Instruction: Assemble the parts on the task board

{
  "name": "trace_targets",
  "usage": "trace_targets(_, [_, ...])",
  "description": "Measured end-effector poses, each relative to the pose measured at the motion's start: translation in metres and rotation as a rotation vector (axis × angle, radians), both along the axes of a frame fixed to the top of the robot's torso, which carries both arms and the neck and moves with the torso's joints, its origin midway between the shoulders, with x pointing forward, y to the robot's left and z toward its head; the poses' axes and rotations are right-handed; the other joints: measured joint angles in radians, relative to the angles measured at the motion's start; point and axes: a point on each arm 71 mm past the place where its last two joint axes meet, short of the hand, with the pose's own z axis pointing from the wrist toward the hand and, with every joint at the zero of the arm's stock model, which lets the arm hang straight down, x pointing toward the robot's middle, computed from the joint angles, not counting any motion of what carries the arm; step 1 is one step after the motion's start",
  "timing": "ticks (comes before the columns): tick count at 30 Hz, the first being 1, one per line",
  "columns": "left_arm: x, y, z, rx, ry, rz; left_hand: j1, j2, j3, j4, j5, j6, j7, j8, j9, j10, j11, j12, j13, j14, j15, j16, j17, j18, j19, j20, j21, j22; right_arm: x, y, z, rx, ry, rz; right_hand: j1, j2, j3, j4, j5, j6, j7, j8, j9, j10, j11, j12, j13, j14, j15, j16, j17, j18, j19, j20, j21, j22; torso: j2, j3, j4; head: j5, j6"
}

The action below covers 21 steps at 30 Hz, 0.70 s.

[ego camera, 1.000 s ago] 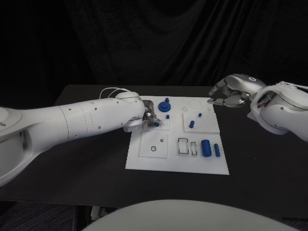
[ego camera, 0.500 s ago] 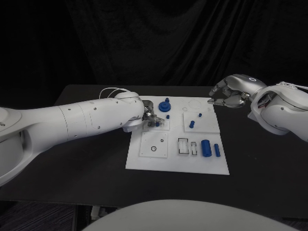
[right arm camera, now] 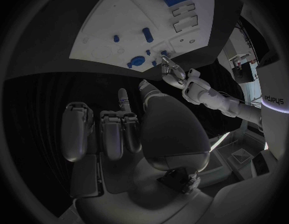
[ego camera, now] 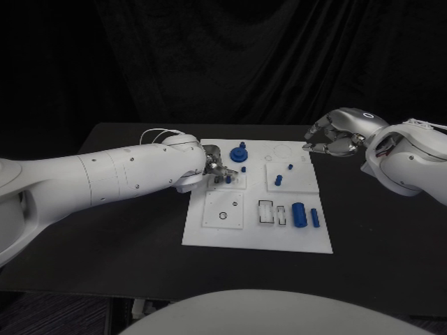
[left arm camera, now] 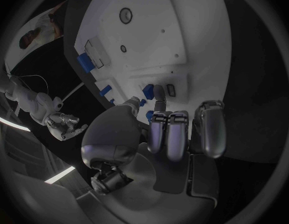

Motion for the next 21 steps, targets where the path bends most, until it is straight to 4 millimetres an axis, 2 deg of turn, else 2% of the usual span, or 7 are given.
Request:
trace_targets(3, [-0.001,0.007,0.005,-0.012,-0.019,0.008,0.017,0.004,-0.002,-0.002,0.023,-0.013,-0.002,0.022,0.040,0.002,-0.005,0.000,0.000,0.000,0.000,0.000,0.000,0.000,0.004,-0.004,0.004,0.001,0.000,-0.001,0.000,0.000,0.000,-0.002,0.000,0.000,0.000,0.000,0.000,0.000,0.000,0.000,0.000,0.000,0.000,0.000,0.000,0.000,0.000,0.000,0.000,0.000,0.000,0.000,0.000,0.000,0.000,0.0000,0.0001,-0.002,0.000])
trace_targets(6, [0.002,0.014,0.017,-0.025,-0.050,0.014,0.074,0.000,0.000,-0.026,0.088,-0.033,-0.003,0.043,0.082,0.002,-0.005,0.000,0.000,0.000,0.000,0.000,0.000,0.000,0.015,-0.004,0.021,0.001,0.000,-0.002,0.000,-0.001,0.000,-0.005,0.000,0.000,0.000,0.000,0.000,0.000,0.000,0.000,0.000,0.000,0.000,0.000,0.000,0.000,0.000,0.000,0.000,0.000,0.000,0.000,0.000,0.000,0.000,0.0000,0.0001,-0.003,0.000])
trace_targets(10, [0.005,0.023,0.038,-0.046,-0.098,0.018,0.113,-0.001,0.012,-0.044,0.135,-0.042,-0.005,0.044,0.103,0.002,-0.005,0.000,0.000,0.000,0.000,0.000,0.000,0.000,0.015,-0.004,0.029,0.001,0.000,-0.004,0.000,-0.001,0.000,-0.008,0.000,0.000,0.000,0.000,0.000,0.000,0.000,0.000,0.000,0.000,0.000,0.000,0.000,0.000,0.000,0.000,0.000,0.000,0.000,0.000,0.000,0.000,0.000,-0.0003,0.0001,-0.006,0.000])
trace_targets(13, [0.009,0.031,0.051,-0.049,-0.124,0.024,0.125,-0.002,0.015,-0.047,0.145,-0.055,-0.003,0.044,0.108,0.002,-0.005,0.000,0.000,0.000,0.000,0.000,0.000,0.000,0.015,-0.004,0.029,0.001,0.000,-0.005,0.000,-0.002,0.000,-0.009,0.000,0.000,0.000,0.000,0.000,0.000,0.000,0.000,0.000,0.000,0.000,0.000,0.000,0.000,0.000,0.000,0.000,0.000,0.000,0.000,0.000,0.000,0.000,-0.0003,0.0001,-0.008,0.000])
trace_targets(20, [0.023,0.048,0.070,-0.027,-0.158,0.059,0.127,-0.002,0.016,-0.048,0.144,-0.065,0.000,0.044,0.110,0.002,-0.005,0.000,0.000,0.000,0.000,0.000,0.000,0.000,0.014,-0.004,0.029,0.001,-0.001,-0.006,0.000,-0.002,0.001,-0.012,0.000,0.000,0.000,0.000,0.000,0.000,0.000,0.000,0.000,0.000,0.000,0.000,0.000,0.000,0.000,0.000,0.000,0.000,0.000,0.000,0.000,0.000,0.000,0.0005,0.0002,-0.014,0.000])
trace_targets(21, [0.026,0.051,0.071,-0.022,-0.159,0.066,0.127,-0.002,0.012,-0.045,0.136,-0.065,0.000,0.044,0.111,0.002,-0.005,0.000,0.000,0.000,0.000,0.000,0.000,0.000,0.014,-0.004,0.029,0.001,-0.001,-0.006,0.000,-0.002,0.002,-0.012,0.000,0.000,0.000,0.000,0.000,0.000,0.000,0.000,0.000,0.000,0.000,0.000,0.000,0.000,0.000,0.000,0.000,0.000,0.000,0.000,0.000,0.000,0.001,0.0006,0.0008,-0.015,0.000])
